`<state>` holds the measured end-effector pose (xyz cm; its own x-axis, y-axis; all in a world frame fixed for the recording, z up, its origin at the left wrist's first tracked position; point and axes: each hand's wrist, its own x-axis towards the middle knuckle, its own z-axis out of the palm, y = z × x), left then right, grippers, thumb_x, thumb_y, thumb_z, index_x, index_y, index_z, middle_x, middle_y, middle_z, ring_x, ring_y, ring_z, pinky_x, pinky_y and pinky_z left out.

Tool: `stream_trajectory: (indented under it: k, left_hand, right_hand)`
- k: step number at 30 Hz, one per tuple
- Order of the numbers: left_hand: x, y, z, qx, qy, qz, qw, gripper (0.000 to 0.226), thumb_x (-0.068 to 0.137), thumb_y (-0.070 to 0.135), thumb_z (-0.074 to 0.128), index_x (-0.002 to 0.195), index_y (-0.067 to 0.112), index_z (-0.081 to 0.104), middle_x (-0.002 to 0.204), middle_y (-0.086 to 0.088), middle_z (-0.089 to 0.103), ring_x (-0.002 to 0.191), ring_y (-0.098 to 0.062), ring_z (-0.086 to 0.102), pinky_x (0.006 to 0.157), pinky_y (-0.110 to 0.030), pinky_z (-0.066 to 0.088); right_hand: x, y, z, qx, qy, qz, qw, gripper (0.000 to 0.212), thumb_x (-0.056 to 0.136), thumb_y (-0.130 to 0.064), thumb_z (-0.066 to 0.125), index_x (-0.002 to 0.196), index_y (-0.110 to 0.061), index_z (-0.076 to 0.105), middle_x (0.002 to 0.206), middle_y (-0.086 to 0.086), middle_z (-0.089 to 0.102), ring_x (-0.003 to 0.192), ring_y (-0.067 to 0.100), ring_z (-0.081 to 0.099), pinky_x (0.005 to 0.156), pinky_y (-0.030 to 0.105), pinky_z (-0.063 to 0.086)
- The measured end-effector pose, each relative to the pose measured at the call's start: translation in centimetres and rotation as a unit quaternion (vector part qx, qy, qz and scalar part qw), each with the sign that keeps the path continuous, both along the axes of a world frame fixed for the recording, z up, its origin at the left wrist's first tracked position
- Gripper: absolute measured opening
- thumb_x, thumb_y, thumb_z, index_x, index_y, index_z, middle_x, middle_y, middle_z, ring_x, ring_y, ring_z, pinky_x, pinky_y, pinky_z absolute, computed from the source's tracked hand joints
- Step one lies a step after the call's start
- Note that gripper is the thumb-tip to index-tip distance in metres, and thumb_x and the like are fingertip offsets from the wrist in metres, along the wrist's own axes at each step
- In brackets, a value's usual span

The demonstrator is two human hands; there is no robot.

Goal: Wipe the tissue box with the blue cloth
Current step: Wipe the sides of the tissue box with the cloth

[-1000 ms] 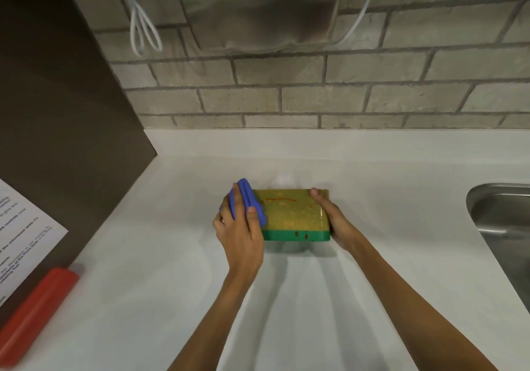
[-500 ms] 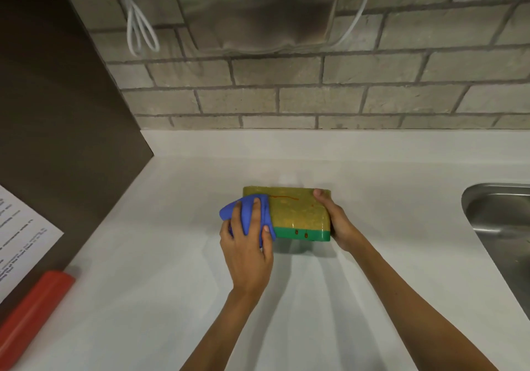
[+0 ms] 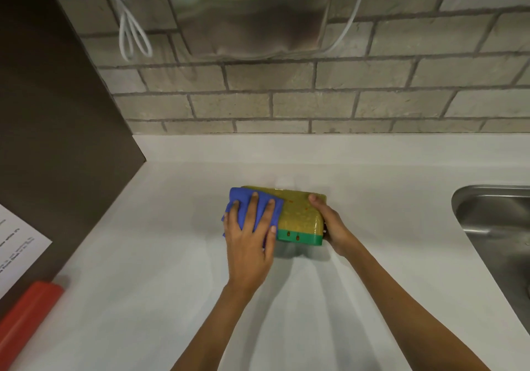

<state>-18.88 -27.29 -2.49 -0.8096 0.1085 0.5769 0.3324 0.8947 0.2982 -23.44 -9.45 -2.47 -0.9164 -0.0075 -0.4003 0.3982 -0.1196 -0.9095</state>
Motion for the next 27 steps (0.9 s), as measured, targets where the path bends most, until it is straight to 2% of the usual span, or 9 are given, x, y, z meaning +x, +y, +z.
stream_trajectory:
  k: [3,5,10,13,16,19,22,25,27]
  left_hand:
    - [-0.7,0.0,0.7,0.063,-0.059,0.047,0.995,0.053,0.092,0.035,0.033,0.14,0.016,0.045,0.151,-0.018,0.035,0.133,-0.048,0.032,0.105,-0.055,0.038]
    - [-1.3,1.7,1.8,0.089,-0.082,0.084,0.989,0.054,0.093,0.035,0.031,0.141,0.013,0.044,0.15,-0.019,0.037,0.132,-0.05,0.036,0.104,-0.057,0.038]
    - [-0.5,1.5,1.0,-0.026,-0.016,-0.02,0.999,0.051,0.097,0.039,0.026,0.133,0.015,0.055,0.142,-0.016,0.05,0.133,-0.043,0.04,0.103,-0.053,0.041]
    - [-0.8,-0.4,0.3,0.028,-0.027,-0.01,0.999,0.052,0.096,0.042,0.03,0.134,0.017,0.054,0.146,-0.021,0.042,0.133,-0.042,0.036,0.106,-0.052,0.039]
    - [-1.2,1.3,1.2,0.084,-0.064,0.044,0.993,0.05,0.092,0.033,0.034,0.136,0.016,0.052,0.148,-0.024,0.038,0.132,-0.048,0.038,0.105,-0.055,0.038]
    - [-0.4,1.6,0.5,0.037,-0.041,-0.007,0.998,0.049,0.093,0.03,0.036,0.137,0.016,0.049,0.148,-0.019,0.04,0.135,-0.044,0.036,0.109,-0.046,0.029]
    - [1.2,1.0,-1.0,0.046,-0.038,-0.003,0.998,0.049,0.096,0.035,0.031,0.139,0.017,0.047,0.15,-0.017,0.038,0.14,-0.035,0.028,0.114,-0.036,0.024]
    - [2.3,2.6,-1.0,0.04,-0.03,0.0,0.999,0.05,0.099,0.035,0.024,0.137,0.012,0.048,0.146,-0.021,0.041,0.138,-0.034,0.024,0.113,-0.039,0.021]
    - [1.9,3.8,-0.3,0.011,-0.029,-0.01,0.999,0.048,0.096,0.031,0.033,0.135,0.011,0.052,0.142,-0.022,0.048,0.136,-0.04,0.033,0.112,-0.046,0.029]
  right_hand:
    - [0.1,0.0,0.0,0.01,-0.004,0.001,1.0,0.1,0.05,-0.071,0.058,0.13,-0.013,0.048,0.121,0.01,0.063,0.104,0.023,0.063,0.072,0.03,0.052]
    - [0.1,-0.2,0.0,0.012,0.0,0.005,1.0,0.102,0.048,-0.073,0.059,0.13,-0.014,0.048,0.122,0.011,0.063,0.107,0.024,0.063,0.073,0.03,0.053]
    - [0.3,0.3,0.1,0.002,0.003,0.001,1.0,0.095,0.052,-0.07,0.059,0.13,-0.015,0.05,0.122,0.009,0.064,0.107,0.023,0.063,0.073,0.03,0.052]
    - [0.3,0.3,0.0,0.005,-0.005,-0.005,1.0,0.086,0.064,-0.064,0.059,0.132,-0.013,0.046,0.124,0.011,0.062,0.107,0.024,0.062,0.071,0.029,0.052]
    - [0.4,0.0,0.2,0.011,-0.003,-0.007,1.0,0.092,0.055,-0.067,0.059,0.129,-0.013,0.049,0.119,0.01,0.064,0.1,0.02,0.064,0.067,0.027,0.051]
    - [0.4,0.3,0.2,0.008,-0.005,-0.017,1.0,0.091,0.051,-0.07,0.059,0.123,-0.016,0.054,0.106,0.003,0.068,0.093,0.016,0.066,0.065,0.027,0.051]
    - [0.5,0.5,0.3,0.018,-0.009,-0.016,1.0,0.092,0.049,-0.072,0.058,0.121,-0.016,0.056,0.103,0.003,0.069,0.093,0.017,0.066,0.066,0.029,0.052]
    - [0.7,0.3,0.2,0.016,-0.013,-0.019,1.0,0.088,0.054,-0.071,0.059,0.121,-0.014,0.056,0.11,0.008,0.069,0.096,0.02,0.066,0.071,0.031,0.053]
    - [1.0,0.3,0.2,0.02,-0.007,-0.014,1.0,0.073,0.068,-0.067,0.057,0.119,-0.015,0.058,0.107,0.006,0.07,0.094,0.018,0.067,0.07,0.03,0.053]
